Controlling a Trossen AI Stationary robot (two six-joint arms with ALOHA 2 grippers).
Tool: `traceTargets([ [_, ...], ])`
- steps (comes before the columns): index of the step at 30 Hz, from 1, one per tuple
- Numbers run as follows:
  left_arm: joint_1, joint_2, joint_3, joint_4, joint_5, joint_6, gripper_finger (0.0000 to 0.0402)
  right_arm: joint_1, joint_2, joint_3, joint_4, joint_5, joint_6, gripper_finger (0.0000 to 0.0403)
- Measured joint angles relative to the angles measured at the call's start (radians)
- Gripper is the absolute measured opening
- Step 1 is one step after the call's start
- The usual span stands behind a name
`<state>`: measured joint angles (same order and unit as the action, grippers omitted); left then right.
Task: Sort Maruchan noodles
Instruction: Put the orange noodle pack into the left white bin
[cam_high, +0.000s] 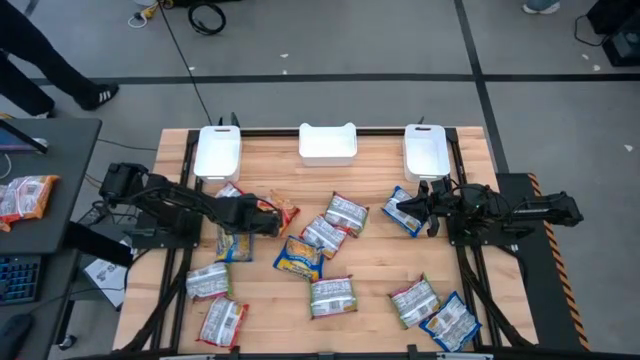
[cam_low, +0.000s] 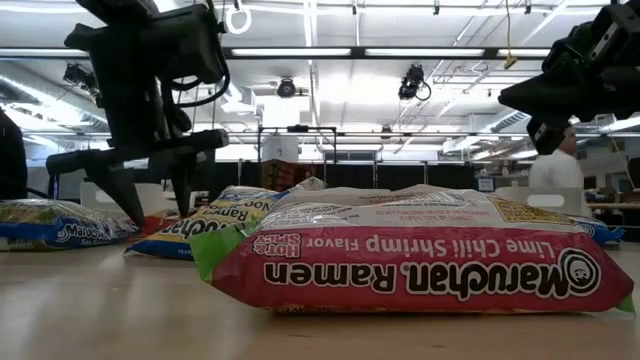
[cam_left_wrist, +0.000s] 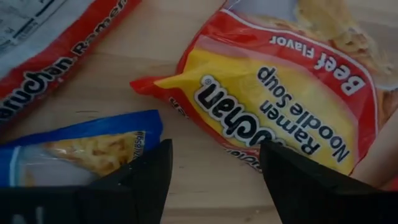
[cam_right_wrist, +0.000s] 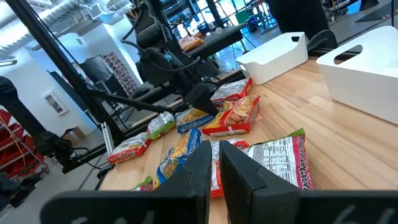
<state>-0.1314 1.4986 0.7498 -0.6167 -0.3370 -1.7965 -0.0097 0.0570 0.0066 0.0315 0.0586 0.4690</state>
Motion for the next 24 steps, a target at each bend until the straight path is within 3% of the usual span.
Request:
traceTargets([
  [6,-0.006,0.0,0.0,0.089,-0.046,-0.018,0.0245,0.0,0.0,0.0,0.0,0.0,0.0,0.0037],
  [10,-0.031,0.0,0.0,0.181,-0.094,0.163,0.0245,0.0,0.0,0.0,0.0,0.0,0.0,0.0037],
  [13,-0.052,0.0,0.02,0.198,-0.084,0.355,0.0245,0.0,0.0,0.0,0.0,0.0,0.0,0.0037],
  [16,-0.084,0.0,0.086,0.153,-0.088,0.663,0.0245,0.0,0.0,0.0,0.0,0.0,0.0,0.0037],
  [20,-0.108,0.0,0.174,-0.01,-0.17,1.042,0.0245,0.0,0.0,0.0,0.0,0.0,0.0,0.0037],
  [24,-0.112,0.0,0.175,-0.034,-0.246,1.444,0.0245,0.0,0.0,0.0,0.0,0.0,0.0,0.0037],
])
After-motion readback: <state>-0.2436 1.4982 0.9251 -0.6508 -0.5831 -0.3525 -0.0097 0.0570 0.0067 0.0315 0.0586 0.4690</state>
